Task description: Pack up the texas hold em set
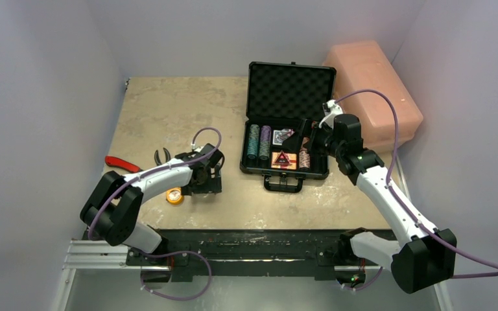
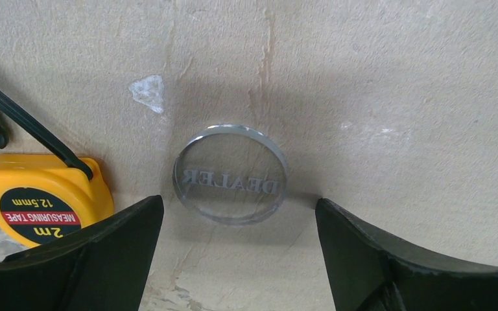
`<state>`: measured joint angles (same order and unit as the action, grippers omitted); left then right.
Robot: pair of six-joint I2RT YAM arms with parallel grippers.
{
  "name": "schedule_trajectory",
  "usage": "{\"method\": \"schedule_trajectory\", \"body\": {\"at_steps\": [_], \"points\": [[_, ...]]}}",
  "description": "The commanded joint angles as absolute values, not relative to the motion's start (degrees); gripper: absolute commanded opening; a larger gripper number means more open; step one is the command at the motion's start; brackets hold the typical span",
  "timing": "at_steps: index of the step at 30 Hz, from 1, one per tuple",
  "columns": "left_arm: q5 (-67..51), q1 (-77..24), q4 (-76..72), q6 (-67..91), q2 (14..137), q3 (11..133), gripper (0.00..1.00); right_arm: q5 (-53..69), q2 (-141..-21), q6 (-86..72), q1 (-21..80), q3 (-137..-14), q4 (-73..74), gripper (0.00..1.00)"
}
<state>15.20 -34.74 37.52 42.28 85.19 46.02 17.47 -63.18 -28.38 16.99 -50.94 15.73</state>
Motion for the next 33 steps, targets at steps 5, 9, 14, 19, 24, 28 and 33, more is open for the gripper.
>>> {"method": "schedule_trajectory", "body": {"at_steps": [5, 9, 14, 19, 24, 28, 33], "points": [[15.48, -32.49, 33.23, 46.93, 84.83, 44.87, 0.85, 18.54, -62.11, -26.90, 17.31, -50.23, 13.62, 0.99], [14.77, -31.23, 32.08, 47.84, 84.55, 43.68, 0.81, 18.63, -62.23, -26.89, 17.31, -50.14, 13.51, 0.99], [14.64, -31.11, 31.34, 48.27, 84.35, 42.88, 0.76, 18.72, -62.36, -26.81, 17.27, -50.10, 13.40, 0.99], [14.50, -31.06, 31.01, 48.45, 84.11, 42.15, 0.68, 18.81, -62.53, -26.83, 17.31, -50.02, 13.26, 0.99], [14.61, -31.18, 30.40, 48.07, 84.40, 41.79, 0.55, 18.90, -62.76, -26.81, 17.31, -49.84, 13.14, 0.99], [13.25, -31.85, 28.21, 45.41, 83.61, 41.73, 0.38, 19.03, -62.68, -26.90, 17.31, -49.83, 13.19, 0.99], [14.84, -36.81, 30.43, 39.92, 81.66, 45.71, 0.25, 19.43, -62.08, -27.26, 17.31, -49.83, 13.53, 0.99]]}}
